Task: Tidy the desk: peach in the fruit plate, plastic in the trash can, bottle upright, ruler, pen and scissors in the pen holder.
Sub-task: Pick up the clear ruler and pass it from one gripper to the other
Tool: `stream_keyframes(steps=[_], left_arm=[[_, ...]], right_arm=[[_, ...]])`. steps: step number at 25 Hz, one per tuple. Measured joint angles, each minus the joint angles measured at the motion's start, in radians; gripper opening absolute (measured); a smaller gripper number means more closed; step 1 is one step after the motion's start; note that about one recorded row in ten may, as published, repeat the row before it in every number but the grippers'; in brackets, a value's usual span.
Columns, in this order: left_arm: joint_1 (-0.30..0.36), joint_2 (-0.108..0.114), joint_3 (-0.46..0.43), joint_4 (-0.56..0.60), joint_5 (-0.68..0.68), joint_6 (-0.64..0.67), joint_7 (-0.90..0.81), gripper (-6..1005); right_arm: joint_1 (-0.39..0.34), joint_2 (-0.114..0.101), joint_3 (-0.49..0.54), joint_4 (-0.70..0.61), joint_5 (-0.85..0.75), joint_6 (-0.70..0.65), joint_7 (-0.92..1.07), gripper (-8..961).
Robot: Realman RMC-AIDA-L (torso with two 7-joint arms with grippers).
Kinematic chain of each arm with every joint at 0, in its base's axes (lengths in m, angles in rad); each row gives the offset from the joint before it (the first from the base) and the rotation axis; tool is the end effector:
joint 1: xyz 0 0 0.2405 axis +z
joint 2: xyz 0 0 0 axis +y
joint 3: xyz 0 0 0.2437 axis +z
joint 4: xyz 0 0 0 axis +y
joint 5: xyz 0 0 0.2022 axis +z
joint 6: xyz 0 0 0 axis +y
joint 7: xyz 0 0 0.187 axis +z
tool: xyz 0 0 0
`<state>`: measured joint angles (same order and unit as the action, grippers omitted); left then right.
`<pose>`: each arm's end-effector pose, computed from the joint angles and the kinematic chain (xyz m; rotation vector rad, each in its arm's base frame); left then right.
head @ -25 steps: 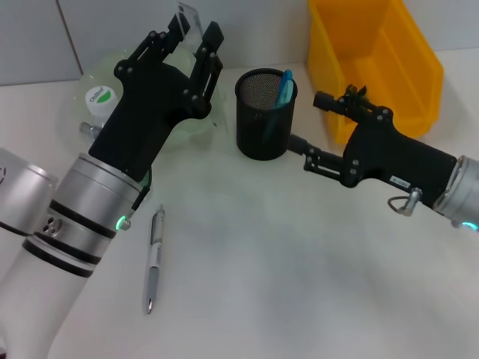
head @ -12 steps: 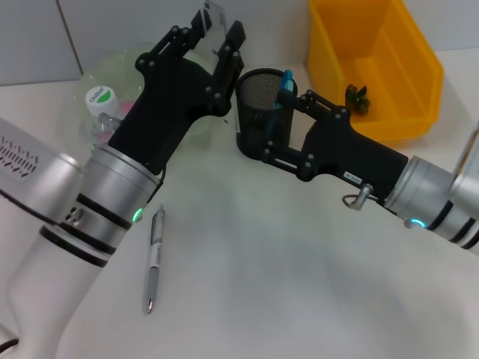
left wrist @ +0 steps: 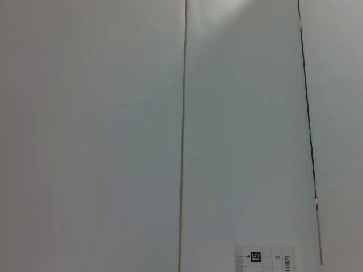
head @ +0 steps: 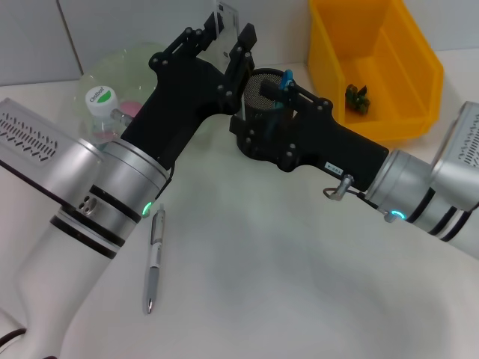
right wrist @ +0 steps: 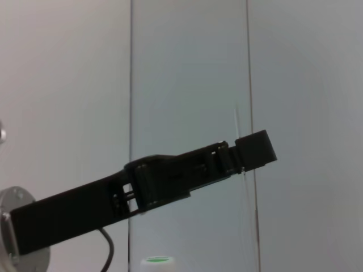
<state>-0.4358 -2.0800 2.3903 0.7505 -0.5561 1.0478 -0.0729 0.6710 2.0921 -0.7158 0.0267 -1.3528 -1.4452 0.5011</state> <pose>-0.1045 0.3452 -0.0798 -1.9547 -0.2788 -1.2034 0.1842 0.3493 -0.0745 -2.2606 0.2712 1.0857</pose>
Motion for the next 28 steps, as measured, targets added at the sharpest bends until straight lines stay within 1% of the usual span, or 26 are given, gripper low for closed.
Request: stream_keyframes(steps=[3,4,5,9,15,28], left_arm=[[-0.002,0.000,0.008,0.005,-0.019,-0.001,0.015,438],[-0.006,0.000,0.024,0.011,-0.049,-0.002,0.038,439],[-0.006,0.000,0.024,0.011,-0.049,-0.002,0.038,439],[-0.012,0.000,0.063,0.025,-0.110,-0.003,0.113,442],[-0.014,0.000,0.065,0.027,-0.113,-0.005,0.123,445],[-0.014,0.000,0.066,0.026,-0.113,-0.005,0.123,452]], right_arm=[[0.017,0.000,0.026,0.033,0.000,0.013,-0.016,764],[0.028,0.000,0.058,0.070,0.000,0.024,-0.054,764],[0.028,0.000,0.058,0.070,0.000,0.024,-0.054,764],[0.046,0.000,0.157,0.162,-0.014,0.042,-0.170,763],[0.054,0.000,0.188,0.191,-0.023,0.044,-0.194,758],[0.063,0.000,0.190,0.196,-0.025,0.049,-0.195,708]])
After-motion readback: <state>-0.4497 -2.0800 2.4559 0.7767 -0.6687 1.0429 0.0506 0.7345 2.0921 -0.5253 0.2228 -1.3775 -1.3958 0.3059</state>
